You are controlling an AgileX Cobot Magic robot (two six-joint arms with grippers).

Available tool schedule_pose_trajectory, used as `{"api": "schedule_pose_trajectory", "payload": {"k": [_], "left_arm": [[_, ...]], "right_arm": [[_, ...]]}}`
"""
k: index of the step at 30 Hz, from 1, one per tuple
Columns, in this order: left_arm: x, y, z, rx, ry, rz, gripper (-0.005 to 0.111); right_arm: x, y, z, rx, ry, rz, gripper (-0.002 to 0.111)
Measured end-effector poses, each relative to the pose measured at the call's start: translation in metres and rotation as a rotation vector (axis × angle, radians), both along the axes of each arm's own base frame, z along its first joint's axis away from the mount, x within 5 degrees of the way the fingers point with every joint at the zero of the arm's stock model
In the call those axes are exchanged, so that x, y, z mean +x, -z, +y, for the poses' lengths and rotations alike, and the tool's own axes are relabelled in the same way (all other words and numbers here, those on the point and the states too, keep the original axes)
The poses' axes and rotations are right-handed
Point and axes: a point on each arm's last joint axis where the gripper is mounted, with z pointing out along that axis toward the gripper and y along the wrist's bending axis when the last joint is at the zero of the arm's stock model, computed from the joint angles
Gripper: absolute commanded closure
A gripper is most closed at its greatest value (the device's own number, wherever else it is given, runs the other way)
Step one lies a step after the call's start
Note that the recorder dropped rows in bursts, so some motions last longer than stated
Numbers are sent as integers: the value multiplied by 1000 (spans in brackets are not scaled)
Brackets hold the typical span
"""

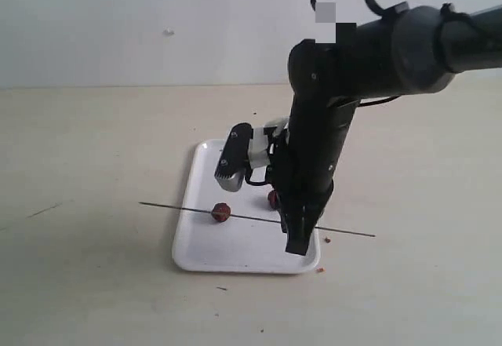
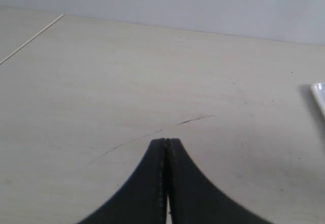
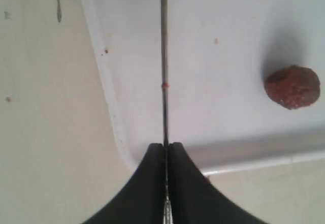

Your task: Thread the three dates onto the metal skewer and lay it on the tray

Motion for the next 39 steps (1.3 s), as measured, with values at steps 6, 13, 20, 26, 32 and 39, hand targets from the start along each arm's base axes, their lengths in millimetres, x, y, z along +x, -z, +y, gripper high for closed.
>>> {"api": "schedule_pose_trajectory", "payload": {"k": [6,13,20,26,32,39], "left_arm": [[0,0,0,0,0,0,107],[0,0,0,0,0,0,107],[0,0,0,0,0,0,107],[0,0,0,0,0,0,107],[0,0,0,0,0,0,107],[1,-4,2,142,18,-31,107]], "right_arm": [[-14,-41,-8,3,106,-7,108],[-34,-81,-24,-39,283,-10,108],[-63,-112,-42,-5,417,-72,108],[-96,-128,-62,80,496,-142,108],[-120,-122,-117,126,744,-119,108],[-119,-123,-131,220,867,-122,108]]}}
